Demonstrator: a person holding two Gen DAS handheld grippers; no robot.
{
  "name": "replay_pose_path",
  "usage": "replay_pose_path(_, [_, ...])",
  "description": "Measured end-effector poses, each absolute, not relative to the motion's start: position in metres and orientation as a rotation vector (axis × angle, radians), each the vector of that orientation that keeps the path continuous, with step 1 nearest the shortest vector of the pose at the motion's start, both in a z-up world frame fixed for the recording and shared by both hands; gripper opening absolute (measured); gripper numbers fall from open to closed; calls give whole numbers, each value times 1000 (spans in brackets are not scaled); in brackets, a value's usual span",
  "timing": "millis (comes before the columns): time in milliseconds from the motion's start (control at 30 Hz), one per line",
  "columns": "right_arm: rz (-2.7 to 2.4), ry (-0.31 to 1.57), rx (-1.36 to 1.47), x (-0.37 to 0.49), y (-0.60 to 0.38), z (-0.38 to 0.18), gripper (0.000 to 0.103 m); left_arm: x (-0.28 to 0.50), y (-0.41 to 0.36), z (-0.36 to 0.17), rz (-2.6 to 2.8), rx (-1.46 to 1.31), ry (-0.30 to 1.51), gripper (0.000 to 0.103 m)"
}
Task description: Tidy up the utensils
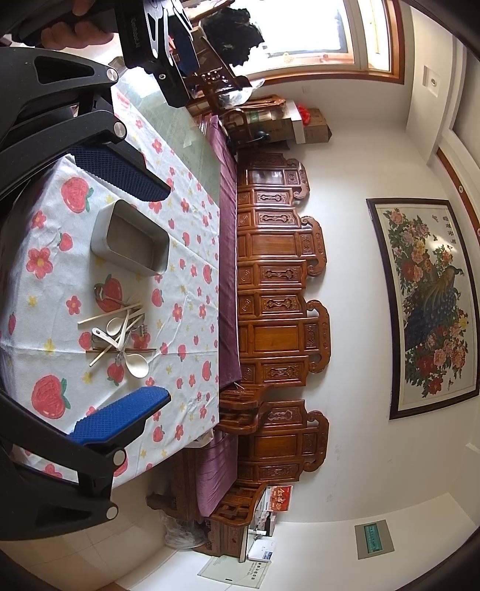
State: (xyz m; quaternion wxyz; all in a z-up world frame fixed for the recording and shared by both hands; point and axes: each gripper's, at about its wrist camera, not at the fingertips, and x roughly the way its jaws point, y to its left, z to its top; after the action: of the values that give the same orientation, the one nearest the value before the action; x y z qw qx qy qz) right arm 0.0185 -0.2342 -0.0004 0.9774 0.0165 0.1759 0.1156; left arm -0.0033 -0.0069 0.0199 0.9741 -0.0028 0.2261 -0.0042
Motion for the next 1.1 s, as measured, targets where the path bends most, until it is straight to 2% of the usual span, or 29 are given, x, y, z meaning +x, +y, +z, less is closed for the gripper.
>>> replay_pose_path(367, [237, 367, 34, 13, -237, 4, 101, 1, -10, 9, -15, -3, 481, 97])
replay_pose_path(733, [258, 440, 13, 51, -244, -38, 100, 36, -11, -45, -67, -3, 607, 97])
replay_pose_path(800, [268, 464, 14, 60, -244, -47, 95, 44, -12, -55, -79, -1, 632, 97])
replay_pose_path(933, [276, 499, 4, 76, -244, -66, 92, 61, -14, -76, -98, 0, 684, 97])
replay_pose_path(1033, [286, 535, -4, 91, -244, -82, 86, 73, -16, -87, -109, 0, 712, 97])
replay_pose_path(1100, [300, 561, -10, 102, -244, -93, 78, 81, -16, -93, -113, 5, 725, 97])
